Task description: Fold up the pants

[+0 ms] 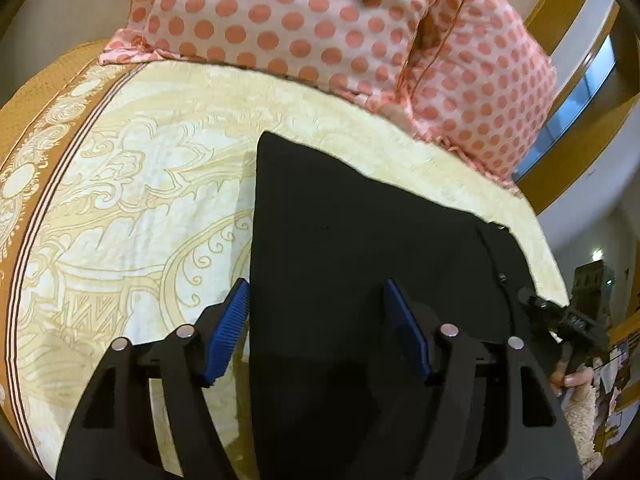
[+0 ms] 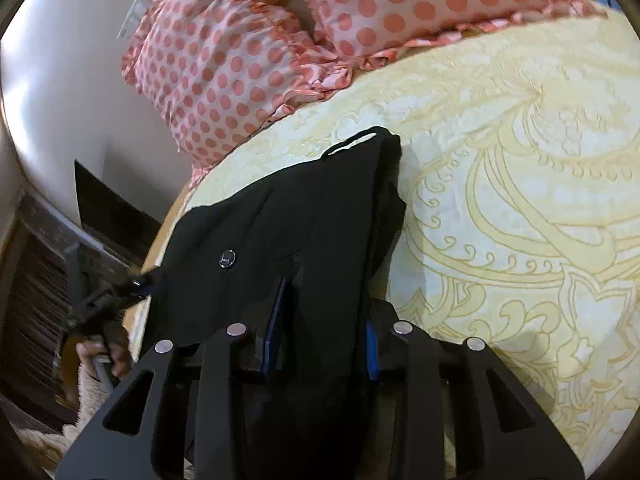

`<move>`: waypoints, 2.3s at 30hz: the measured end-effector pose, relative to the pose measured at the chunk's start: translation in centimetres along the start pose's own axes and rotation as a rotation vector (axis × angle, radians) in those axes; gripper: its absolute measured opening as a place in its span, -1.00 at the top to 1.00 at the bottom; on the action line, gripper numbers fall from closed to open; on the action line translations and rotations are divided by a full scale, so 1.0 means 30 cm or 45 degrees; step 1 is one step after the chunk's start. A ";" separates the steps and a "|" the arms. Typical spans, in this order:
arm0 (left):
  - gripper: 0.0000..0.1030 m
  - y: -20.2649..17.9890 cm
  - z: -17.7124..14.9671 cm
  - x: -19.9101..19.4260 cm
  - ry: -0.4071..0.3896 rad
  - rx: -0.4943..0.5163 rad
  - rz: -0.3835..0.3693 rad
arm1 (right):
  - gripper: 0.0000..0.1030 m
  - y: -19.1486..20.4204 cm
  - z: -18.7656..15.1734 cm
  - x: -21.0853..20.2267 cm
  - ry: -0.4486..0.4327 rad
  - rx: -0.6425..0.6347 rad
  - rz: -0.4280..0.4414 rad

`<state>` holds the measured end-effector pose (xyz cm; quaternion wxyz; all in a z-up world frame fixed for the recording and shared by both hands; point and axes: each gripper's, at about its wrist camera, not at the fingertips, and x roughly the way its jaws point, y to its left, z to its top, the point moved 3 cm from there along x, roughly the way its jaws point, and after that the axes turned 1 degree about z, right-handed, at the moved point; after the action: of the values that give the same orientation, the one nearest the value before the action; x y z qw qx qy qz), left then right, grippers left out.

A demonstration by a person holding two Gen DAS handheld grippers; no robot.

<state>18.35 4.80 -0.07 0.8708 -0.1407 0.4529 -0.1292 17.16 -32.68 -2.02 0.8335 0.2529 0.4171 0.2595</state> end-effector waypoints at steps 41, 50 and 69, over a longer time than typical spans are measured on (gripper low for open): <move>-0.37 -0.031 0.380 0.126 -0.223 0.080 0.310 | 0.06 -0.009 0.383 0.102 -0.176 -0.209 -0.491; -0.66 -0.224 0.188 0.168 -0.012 0.226 0.025 | 0.03 0.187 0.182 0.196 0.023 -0.480 -0.407; -0.90 -0.201 -0.210 -0.100 -0.216 0.189 0.334 | -0.76 0.271 -0.164 0.046 -0.205 -0.502 -0.579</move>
<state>10.89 -0.55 0.91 0.9234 -0.0261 0.3814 -0.0350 12.01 -24.78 -0.18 0.9335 0.0063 0.3373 0.1215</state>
